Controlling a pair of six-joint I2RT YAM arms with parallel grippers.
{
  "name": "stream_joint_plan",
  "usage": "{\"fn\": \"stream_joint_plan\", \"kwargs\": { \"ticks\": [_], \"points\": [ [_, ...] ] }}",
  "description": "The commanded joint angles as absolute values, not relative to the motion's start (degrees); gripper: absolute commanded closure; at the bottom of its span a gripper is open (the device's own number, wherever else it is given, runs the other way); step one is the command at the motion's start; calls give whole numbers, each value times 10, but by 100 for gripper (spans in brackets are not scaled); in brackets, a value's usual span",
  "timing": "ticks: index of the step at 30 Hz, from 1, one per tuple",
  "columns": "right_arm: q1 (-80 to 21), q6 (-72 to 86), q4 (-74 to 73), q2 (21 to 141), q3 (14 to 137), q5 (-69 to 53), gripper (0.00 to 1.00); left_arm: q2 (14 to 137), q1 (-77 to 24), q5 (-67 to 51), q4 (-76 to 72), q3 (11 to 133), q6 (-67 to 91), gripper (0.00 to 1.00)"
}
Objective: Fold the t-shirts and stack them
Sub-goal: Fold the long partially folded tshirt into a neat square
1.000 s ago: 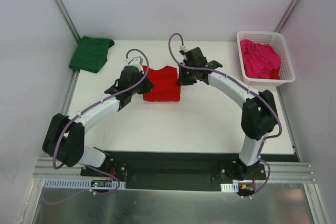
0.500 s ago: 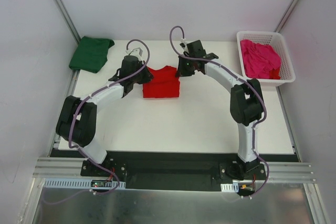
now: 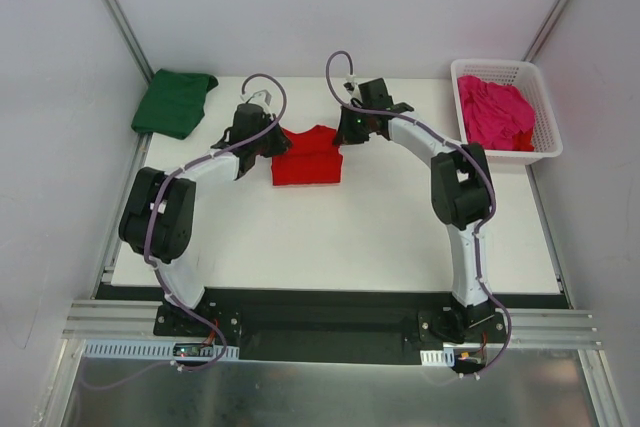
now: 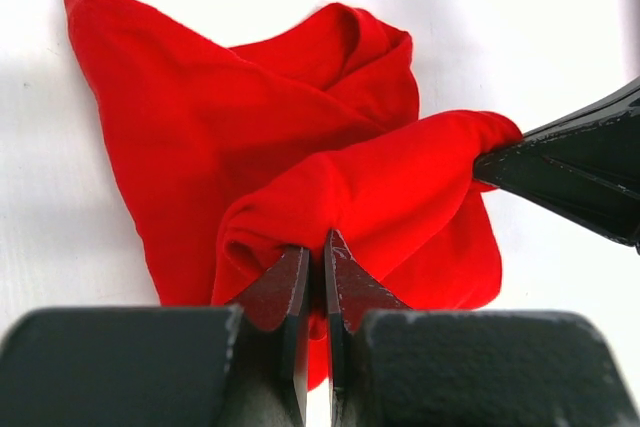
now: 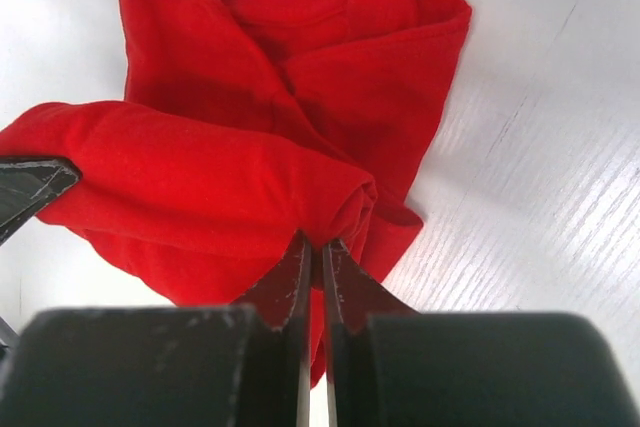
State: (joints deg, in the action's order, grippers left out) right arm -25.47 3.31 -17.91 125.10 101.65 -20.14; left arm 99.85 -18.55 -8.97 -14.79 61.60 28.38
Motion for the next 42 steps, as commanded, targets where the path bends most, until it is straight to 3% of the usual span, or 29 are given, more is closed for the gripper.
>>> {"fn": "stream_joint_plan", "kwargs": {
  "ticks": [1,2,4,5,6,7,8,9,12,15,16,19,29,32,36,37,38,41,42],
  "points": [
    [-244,19,-146,1262,1048,-214,99,1014,-171,-92,-180,642,267,100],
    [-243,19,-145,1264,1050,-215,98,1017,-171,-91,-181,644,266,100],
    [-241,18,-145,1275,1060,-218,85,1026,-167,-91,-185,649,265,100],
    [-238,19,-143,1279,1062,-219,77,1028,-166,-91,-186,650,265,100],
    [-237,19,-143,1281,1068,-219,57,1033,-164,-91,-186,654,265,100],
    [-236,18,-142,1284,1069,-219,50,1038,-163,-91,-186,656,265,98],
    [-236,18,-142,1286,1070,-218,45,1041,-160,-91,-187,657,265,95],
    [-234,16,-142,1286,1071,-215,38,1042,-158,-91,-187,661,262,85],
    [-228,9,-144,1280,1069,-206,32,1046,-151,-89,-187,669,253,70],
    [-222,4,-148,1264,1059,-199,30,1039,-143,-85,-180,680,243,60],
    [-220,4,-148,1260,1055,-193,29,1035,-142,-84,-177,685,240,49],
    [-214,4,-149,1236,1033,-187,28,1027,-136,-80,-160,705,226,44],
    [-213,-15,-135,1108,885,-165,26,939,-134,-85,-128,707,198,42],
    [-214,-13,-134,1065,839,-163,26,911,-134,-125,-125,688,198,50],
    [-220,-10,-137,1012,782,-158,26,896,-137,-174,-127,647,215,85],
    [-220,-4,-138,1002,761,-159,27,898,-137,-189,-131,639,219,99],
    [-221,-2,-137,991,749,-161,29,898,-139,-197,-138,622,224,100],
    [-224,14,-141,955,714,-161,50,912,-139,-254,-196,593,253,100],
    [-224,17,-142,948,707,-162,66,931,-140,-275,-206,594,269,100]
  ]
}}
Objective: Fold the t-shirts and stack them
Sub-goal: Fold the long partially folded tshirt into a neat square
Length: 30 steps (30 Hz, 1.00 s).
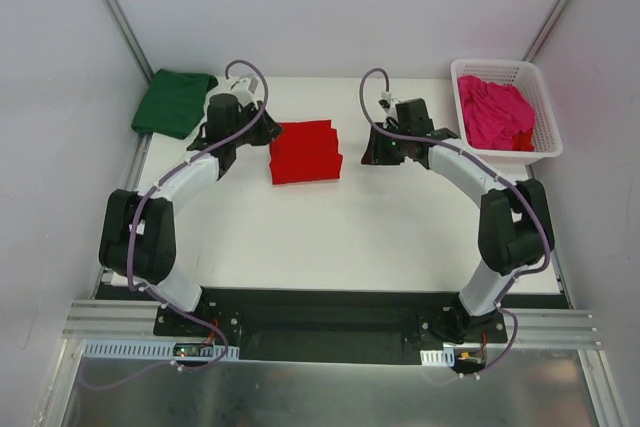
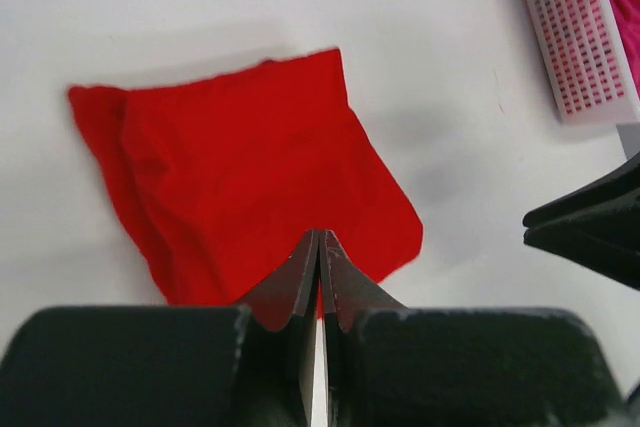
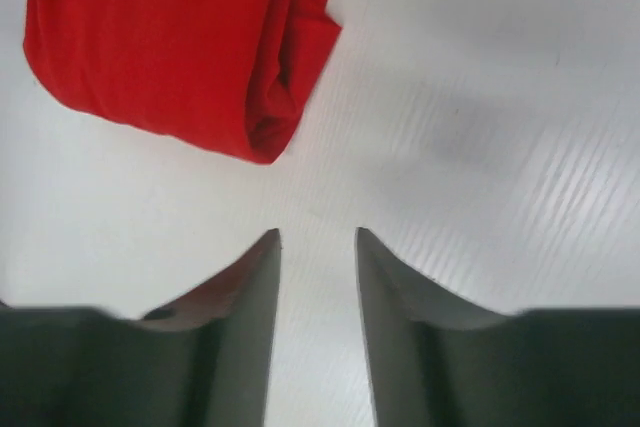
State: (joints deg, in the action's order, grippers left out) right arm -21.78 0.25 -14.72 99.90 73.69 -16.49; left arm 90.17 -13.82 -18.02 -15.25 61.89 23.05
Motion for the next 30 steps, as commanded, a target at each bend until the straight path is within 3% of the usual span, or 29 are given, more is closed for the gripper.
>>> {"fn": "stream_joint_plan", "kwargs": {
  "ticks": [1,3,5,19,30],
  "points": [
    [-225,18,-142,933,696,-165,74,942,-139,-296,-227,598,279,100],
    [-228,26,-142,919,671,-166,93,983,-139,-371,-261,607,318,100],
    [-232,32,-141,902,656,-170,98,1010,-141,-413,-316,619,346,100],
    [-243,39,-150,848,577,-154,99,1216,-151,-510,-433,774,486,100],
    [-250,46,-146,860,572,-155,98,1351,-149,-487,-414,924,540,100]
  ]
}}
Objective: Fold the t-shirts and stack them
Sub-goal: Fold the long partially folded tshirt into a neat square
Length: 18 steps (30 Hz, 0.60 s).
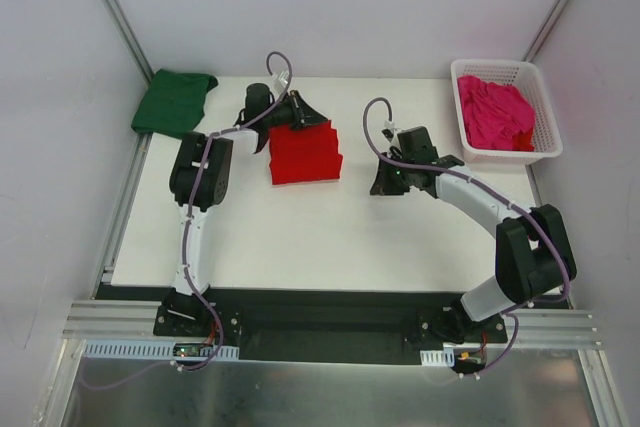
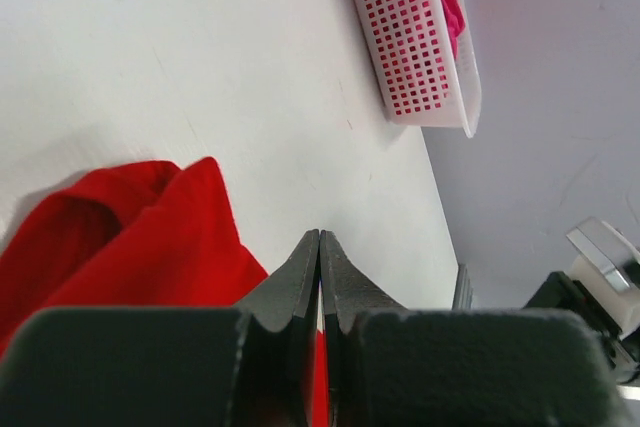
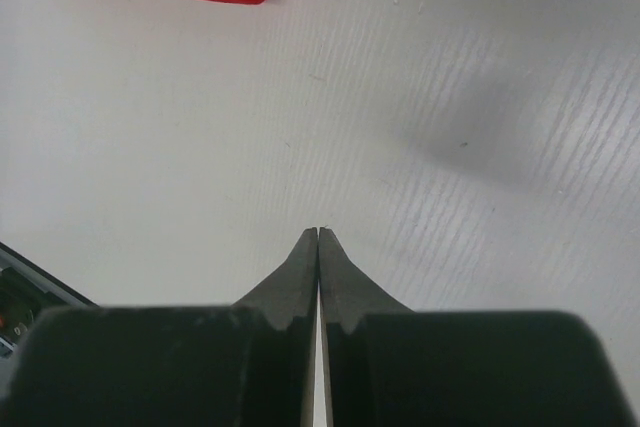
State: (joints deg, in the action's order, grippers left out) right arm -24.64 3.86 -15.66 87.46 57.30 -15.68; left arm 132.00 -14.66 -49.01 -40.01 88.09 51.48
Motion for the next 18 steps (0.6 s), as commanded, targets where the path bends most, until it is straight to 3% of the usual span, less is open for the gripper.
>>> {"fn": "stream_joint_plan", "kwargs": {
  "ticks": [1,18],
  "points": [
    [-251,46,-147,861,573,-155,99,1358,-148,-484,-410,928,541,100],
    [-255,47,-156,846,560,-151,99,1416,-134,-457,-323,990,529,100]
  ]
}}
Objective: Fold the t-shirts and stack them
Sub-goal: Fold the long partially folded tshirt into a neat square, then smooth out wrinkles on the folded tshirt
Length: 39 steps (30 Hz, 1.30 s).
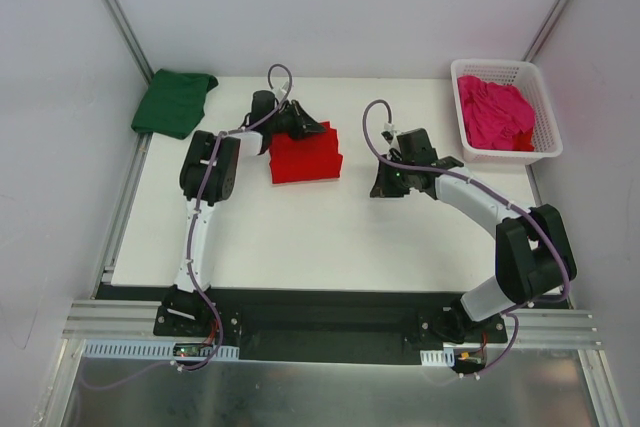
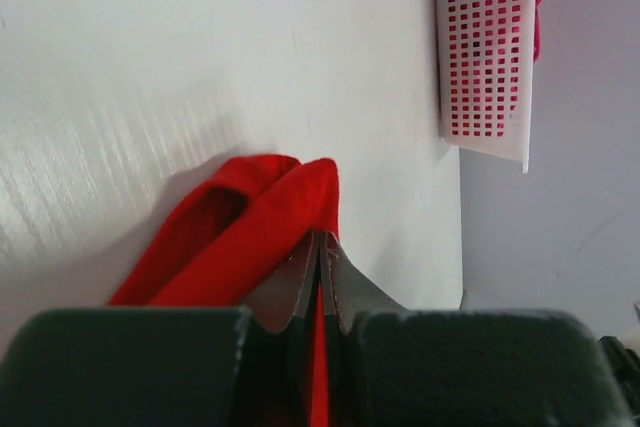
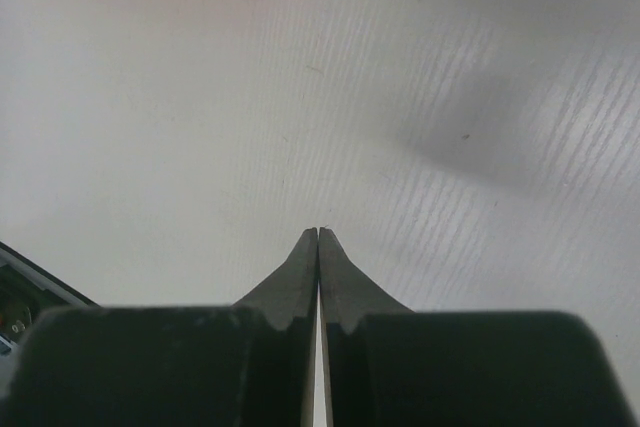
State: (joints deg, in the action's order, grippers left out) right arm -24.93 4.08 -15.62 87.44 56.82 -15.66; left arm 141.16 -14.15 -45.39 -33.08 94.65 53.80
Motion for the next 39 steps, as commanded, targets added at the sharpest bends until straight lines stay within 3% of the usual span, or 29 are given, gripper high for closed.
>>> {"fn": "stream_joint_plan", "kwargs": {
  "ticks": [1,9,23,32,39],
  "points": [
    [-254,47,-156,843,558,-150,99,1413,-134,-458,-308,1009,526,100],
    [-260,51,-148,833,553,-153,98,1339,-126,-479,-248,1045,489,100],
    [-280,57,-147,860,593,-158,99,1150,-124,-446,-226,774,377,100],
    [-291,57,-154,848,580,-141,99,1189,-127,-385,-125,833,323,100],
    [-291,54,-158,845,572,-136,98,1197,-141,-268,-3,900,228,100]
  ]
}}
